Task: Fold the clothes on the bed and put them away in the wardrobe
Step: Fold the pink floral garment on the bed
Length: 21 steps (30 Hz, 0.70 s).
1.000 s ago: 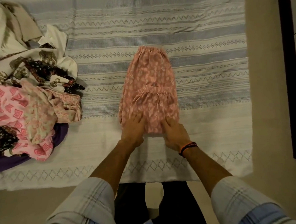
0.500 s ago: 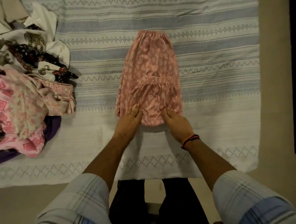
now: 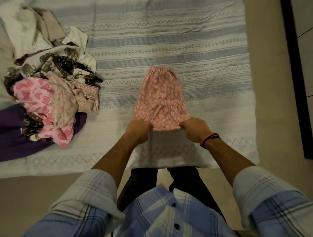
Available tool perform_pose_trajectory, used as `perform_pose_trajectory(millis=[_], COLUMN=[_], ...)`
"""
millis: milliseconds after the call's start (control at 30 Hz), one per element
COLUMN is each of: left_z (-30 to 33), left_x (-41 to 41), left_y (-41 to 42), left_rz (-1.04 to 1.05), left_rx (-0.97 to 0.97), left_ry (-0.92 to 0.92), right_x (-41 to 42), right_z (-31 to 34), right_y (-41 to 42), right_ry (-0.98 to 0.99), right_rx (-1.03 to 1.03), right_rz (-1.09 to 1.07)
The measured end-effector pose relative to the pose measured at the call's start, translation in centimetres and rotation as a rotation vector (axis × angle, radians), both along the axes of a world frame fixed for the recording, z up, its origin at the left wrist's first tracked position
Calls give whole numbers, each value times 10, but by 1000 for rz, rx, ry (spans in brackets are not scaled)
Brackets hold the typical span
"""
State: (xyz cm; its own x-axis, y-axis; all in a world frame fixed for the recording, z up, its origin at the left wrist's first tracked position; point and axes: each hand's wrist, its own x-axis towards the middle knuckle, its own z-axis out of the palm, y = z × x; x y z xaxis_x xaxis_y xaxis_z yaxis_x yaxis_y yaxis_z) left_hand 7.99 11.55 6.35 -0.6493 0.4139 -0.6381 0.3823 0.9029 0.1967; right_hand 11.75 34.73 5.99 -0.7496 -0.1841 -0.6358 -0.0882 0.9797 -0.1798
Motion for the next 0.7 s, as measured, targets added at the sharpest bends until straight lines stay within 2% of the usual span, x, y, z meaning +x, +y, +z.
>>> perform_pose_trajectory(millis=[167,333,700], left_z=[11,19,17], left_x=[19,7,-95], left_y=[-6,-7,4], left_rz=[24,115,309], left_rx=[1,41,124], left_ry=[-68,-30,103], right_x=[18,4,-99], right_z=[20,30,39], right_y=[-1,2,4], right_ry=[-83,-39,58], right_rx=[-25,-72,-116], right_rz=[-10,-101,-314])
